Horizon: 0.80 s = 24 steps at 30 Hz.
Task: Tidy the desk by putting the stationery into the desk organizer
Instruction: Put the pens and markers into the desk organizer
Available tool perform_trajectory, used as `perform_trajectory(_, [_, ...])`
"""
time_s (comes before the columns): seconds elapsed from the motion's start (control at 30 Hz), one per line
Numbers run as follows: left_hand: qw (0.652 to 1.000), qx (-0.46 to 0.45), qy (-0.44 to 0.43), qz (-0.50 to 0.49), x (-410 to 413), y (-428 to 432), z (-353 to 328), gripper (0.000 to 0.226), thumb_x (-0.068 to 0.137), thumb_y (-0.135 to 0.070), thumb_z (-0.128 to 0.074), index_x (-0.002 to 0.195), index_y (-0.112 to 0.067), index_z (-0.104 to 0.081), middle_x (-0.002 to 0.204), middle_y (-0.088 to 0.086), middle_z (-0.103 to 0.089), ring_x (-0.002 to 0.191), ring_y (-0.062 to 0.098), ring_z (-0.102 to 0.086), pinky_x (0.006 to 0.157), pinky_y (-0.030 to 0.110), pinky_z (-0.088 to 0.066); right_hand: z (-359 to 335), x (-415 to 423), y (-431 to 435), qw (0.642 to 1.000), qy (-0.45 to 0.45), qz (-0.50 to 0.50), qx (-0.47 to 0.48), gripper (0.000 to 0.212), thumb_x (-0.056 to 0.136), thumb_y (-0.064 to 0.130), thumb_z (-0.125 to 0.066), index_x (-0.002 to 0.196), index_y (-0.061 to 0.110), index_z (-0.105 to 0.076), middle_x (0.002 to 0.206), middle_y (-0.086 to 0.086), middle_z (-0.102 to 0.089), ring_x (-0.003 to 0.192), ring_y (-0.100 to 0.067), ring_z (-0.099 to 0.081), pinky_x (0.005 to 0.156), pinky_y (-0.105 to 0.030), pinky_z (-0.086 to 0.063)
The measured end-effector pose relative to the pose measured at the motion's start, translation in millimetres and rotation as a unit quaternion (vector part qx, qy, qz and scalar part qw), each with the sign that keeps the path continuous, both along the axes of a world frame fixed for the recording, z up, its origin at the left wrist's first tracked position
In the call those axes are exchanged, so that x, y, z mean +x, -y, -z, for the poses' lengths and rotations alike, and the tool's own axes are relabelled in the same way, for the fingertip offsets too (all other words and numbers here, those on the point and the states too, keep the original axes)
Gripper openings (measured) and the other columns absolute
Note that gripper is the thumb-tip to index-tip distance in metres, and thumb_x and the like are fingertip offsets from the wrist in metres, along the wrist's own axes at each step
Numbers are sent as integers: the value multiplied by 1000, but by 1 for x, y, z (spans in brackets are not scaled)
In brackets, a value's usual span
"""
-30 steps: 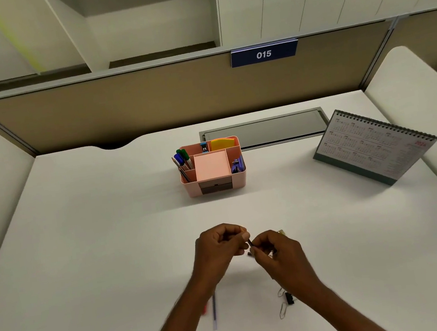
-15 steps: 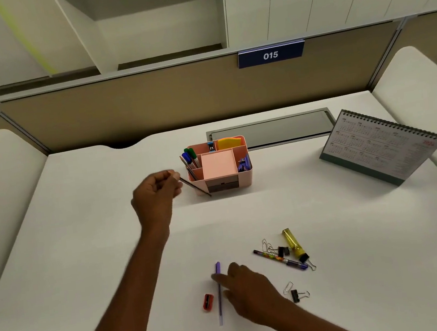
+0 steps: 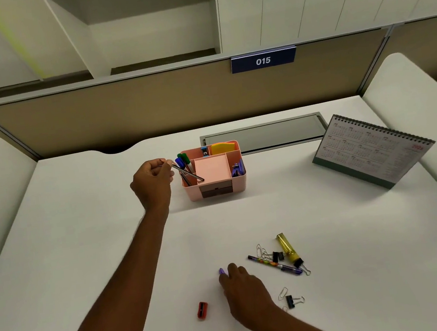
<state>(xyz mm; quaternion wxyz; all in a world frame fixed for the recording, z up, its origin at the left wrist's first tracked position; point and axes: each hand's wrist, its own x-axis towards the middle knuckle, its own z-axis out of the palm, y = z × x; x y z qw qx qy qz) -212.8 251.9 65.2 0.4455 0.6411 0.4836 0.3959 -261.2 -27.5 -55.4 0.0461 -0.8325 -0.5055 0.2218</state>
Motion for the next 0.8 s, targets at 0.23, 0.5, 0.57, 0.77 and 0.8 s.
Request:
perform_trajectory(0.23, [999,35,-9,-25,2,-13,2,7,92,-27,-77,97,-23,-75,80,-10,-75,66,9,-77,70,35,-68,8,5,5,999,-11,37,14,67,89,-7,-58,149,11,-35,128,-13,-48,109,-31,-55,69,-37,-43])
perform_trajectory(0.5, [993,59,-106,-1,8,-15,23,16,93,-27,-76,101,-13,-77,85,3,-78,74,20,-76,76,43,-67,13,5,4,998,-19,44,27,62,90,-4,-58,147,13,-37,126,-12,-50,106,-29,-56,68,-35,-41])
perform_trajectory(0.57, [987,55,-147,12,12,-13,29,17,94,-26,-76,102,-11,-78,88,6,-79,76,22,-76,79,43,-67,14,5,4,998,-22,46,29,61,91,-3,-58,146,13,-37,124,-12,-51,105,-29,-56,68,-35,-41])
perform_trajectory(0.77, [978,33,-205,17,20,-11,40,19,95,-23,-75,104,-8,-80,96,10,-80,83,26,-77,84,45,-65,15,5,3,998,-29,57,29,57,92,0,-58,143,15,-37,122,-11,-52,104,-27,-56,70,-36,-46])
perform_trajectory(0.8, [978,29,-205,17,21,-11,41,19,95,-24,-76,103,-8,-80,95,10,-81,82,27,-77,84,45,-65,16,5,3,998,-29,56,29,56,92,1,-57,143,15,-38,122,-11,-52,104,-28,-56,71,-36,-48])
